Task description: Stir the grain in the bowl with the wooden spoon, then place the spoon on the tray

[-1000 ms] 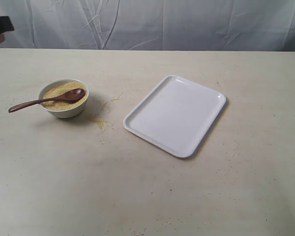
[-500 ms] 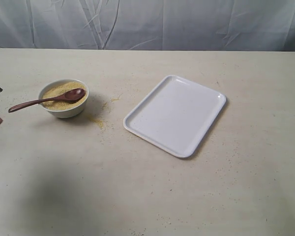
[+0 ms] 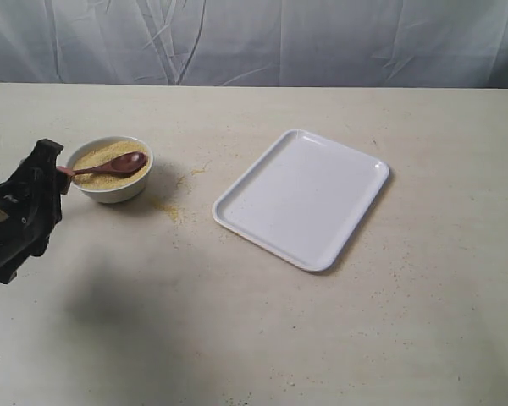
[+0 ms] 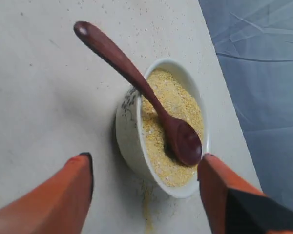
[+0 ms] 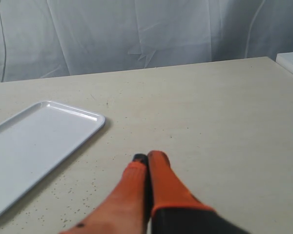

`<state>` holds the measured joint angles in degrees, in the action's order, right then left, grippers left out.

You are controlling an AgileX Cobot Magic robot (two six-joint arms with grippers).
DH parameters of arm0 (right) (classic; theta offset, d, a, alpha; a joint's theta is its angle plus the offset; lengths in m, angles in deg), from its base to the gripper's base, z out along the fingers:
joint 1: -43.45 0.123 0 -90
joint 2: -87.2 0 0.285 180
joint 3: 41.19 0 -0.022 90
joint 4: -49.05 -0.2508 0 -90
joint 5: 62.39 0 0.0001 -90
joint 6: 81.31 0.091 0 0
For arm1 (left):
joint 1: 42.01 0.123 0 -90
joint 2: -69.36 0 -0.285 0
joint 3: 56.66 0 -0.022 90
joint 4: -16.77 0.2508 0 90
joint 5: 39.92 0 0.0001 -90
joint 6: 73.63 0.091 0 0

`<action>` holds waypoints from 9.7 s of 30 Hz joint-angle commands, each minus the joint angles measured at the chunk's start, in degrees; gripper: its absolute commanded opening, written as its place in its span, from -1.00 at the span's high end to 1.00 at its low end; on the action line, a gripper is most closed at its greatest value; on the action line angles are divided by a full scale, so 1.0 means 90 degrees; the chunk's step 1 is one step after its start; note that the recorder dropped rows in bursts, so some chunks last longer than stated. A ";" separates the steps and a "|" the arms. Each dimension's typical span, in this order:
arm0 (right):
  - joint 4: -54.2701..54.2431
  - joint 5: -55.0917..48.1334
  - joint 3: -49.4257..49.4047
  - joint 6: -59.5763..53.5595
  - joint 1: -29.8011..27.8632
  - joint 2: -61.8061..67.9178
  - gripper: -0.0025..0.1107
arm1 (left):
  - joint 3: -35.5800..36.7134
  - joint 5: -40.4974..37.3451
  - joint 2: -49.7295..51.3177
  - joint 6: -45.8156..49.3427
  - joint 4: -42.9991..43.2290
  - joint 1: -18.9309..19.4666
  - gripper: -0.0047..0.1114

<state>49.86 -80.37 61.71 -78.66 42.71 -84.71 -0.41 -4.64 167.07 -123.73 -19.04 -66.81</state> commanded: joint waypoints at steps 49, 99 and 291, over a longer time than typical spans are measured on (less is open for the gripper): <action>-0.0006 0.0060 -0.0013 -0.0008 0.0018 -0.0033 0.96 | -0.2346 0.0005 0.2305 -0.2405 0.6086 0.3355 -0.13; -0.0006 0.0060 -0.0013 -0.0008 0.0018 -0.0033 0.96 | -0.1775 -0.0577 0.1332 -0.5740 0.8490 0.3514 -0.13; -0.0011 0.0060 -0.0013 -0.0008 0.0018 -0.0033 0.96 | -0.2706 0.0491 0.1104 0.0266 0.8971 0.3367 0.92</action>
<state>49.86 -80.37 61.71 -78.66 42.71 -84.71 -24.62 2.78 176.78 -121.62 60.61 -36.35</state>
